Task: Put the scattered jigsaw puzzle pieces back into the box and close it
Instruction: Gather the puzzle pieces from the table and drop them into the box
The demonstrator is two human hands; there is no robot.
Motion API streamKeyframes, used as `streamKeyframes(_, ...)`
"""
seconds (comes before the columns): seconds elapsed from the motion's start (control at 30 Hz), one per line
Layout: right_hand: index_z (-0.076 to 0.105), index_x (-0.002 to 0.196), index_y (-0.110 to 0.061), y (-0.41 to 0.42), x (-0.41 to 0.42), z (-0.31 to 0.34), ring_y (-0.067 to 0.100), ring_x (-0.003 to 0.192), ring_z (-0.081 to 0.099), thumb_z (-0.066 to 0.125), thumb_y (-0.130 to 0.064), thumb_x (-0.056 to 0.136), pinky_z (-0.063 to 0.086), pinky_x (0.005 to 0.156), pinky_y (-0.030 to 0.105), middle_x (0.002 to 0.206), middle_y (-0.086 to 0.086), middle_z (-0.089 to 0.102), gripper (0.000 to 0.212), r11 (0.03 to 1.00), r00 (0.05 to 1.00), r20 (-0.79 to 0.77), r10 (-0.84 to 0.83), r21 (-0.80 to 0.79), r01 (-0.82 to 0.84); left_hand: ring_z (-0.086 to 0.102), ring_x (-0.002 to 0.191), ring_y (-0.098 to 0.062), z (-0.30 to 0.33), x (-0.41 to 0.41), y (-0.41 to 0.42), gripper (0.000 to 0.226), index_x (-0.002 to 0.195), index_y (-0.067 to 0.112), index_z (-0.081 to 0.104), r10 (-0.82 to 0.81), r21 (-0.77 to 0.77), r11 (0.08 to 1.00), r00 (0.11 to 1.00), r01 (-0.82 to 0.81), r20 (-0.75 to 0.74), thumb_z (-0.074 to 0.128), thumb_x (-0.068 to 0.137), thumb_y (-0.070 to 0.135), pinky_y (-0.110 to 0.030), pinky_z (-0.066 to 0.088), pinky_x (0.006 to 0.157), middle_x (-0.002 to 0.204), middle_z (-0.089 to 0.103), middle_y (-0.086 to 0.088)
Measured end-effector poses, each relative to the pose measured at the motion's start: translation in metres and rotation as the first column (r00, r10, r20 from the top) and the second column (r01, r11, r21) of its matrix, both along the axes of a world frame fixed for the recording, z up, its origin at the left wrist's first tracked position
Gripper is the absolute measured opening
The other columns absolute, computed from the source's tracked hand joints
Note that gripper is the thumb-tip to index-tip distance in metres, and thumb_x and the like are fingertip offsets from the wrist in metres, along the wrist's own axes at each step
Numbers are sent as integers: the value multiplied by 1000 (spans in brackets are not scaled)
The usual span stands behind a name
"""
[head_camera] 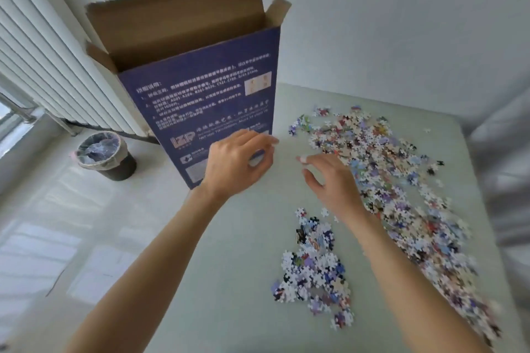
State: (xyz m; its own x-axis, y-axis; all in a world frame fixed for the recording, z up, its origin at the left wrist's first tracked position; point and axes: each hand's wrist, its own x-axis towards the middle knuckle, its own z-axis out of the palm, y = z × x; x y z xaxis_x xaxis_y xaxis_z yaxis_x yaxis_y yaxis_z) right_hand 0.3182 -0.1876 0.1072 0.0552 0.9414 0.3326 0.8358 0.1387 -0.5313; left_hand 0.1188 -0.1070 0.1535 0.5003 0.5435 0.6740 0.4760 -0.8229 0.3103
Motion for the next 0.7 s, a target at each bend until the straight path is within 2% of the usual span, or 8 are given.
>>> streamKeyframes(0.1, 55, 126, -17, -46, 17, -53, 20, 114, 49, 60, -19, 88, 38, 94, 24, 122, 2, 57, 38, 921, 996, 17, -88, -379, 87, 60, 94, -10, -56, 18, -24, 24, 111, 26, 64, -8, -347, 936, 984, -55, -180, 57, 88, 28, -30, 54, 75, 98, 68, 10)
streamKeyframes(0.2, 37, 139, -23, -76, 26, -93, 25, 132, 32, 64, -34, 84, 28, 108, 34, 142, 2, 37, 63, 779, 992, 68, -109, -614, 128, 47, 116, -15, -108, 37, -48, 51, 134, 31, 43, -142, -586, 796, 894, -153, -425, 59, 86, 38, -37, 48, 92, 126, 55, 5)
streamKeyframes(0.33, -2, 148, -26, -90, 21, -121, 30, 142, -13, 70, -59, 67, 2, 113, 55, 155, -1, -14, 113, 555, 986, 165, 5, -821, 134, 31, 131, -23, -152, 53, -79, 96, 148, 26, 13, -352, -681, 691, 709, -243, -611, 68, 75, 53, -38, 42, 101, 148, 27, -3)
streamKeyframes(0.43, -17, 145, -25, -87, 9, -130, 32, 137, -27, 71, -63, 61, -9, 110, 60, 150, 2, -31, 128, 515, 962, 219, 161, -850, 108, 23, 134, -26, -168, 52, -99, 115, 149, 23, 8, -413, -686, 669, 624, -285, -663, 75, 63, 59, -41, 37, 105, 150, 17, -7)
streamKeyframes(0.5, -16, 146, -26, -85, 6, -136, 33, 137, -27, 70, -67, 57, -12, 107, 59, 150, 4, -30, 130, 523, 959, 203, 200, -850, 71, 18, 135, -27, -174, 47, -112, 122, 148, 20, 9, -410, -663, 680, 586, -314, -699, 77, 56, 62, -43, 34, 107, 149, 12, -9)
streamKeyframes(0.57, -3, 148, -28, -86, 9, -137, 33, 141, -17, 63, -77, 52, -6, 110, 56, 154, 5, -20, 127, 578, 956, 207, 206, -814, 52, 17, 133, -28, -179, 41, -124, 125, 148, 20, 7, -394, -626, 710, 556, -322, -732, 77, 54, 64, -42, 35, 105, 147, 11, -10)
streamKeyframes(0.63, 19, 146, -26, -89, 13, -135, 30, 141, 5, 61, -78, 53, 10, 113, 51, 155, 4, 3, 114, 669, 952, 236, 197, -742, 45, 21, 129, -25, -184, 37, -132, 123, 147, 22, 8, -369, -599, 739, 557, -310, -744, 78, 55, 62, -38, 38, 102, 144, 15, -8)
streamKeyframes(0.7, 37, 138, -23, -94, 13, -134, 25, 133, 25, 67, -62, 65, 28, 110, 41, 147, 4, 26, 89, 739, 962, 223, 159, -673, 34, 26, 124, -23, -186, 36, -136, 114, 146, 24, 13, -354, -619, 725, 608, -302, -711, 79, 58, 57, -36, 41, 100, 140, 20, -5)
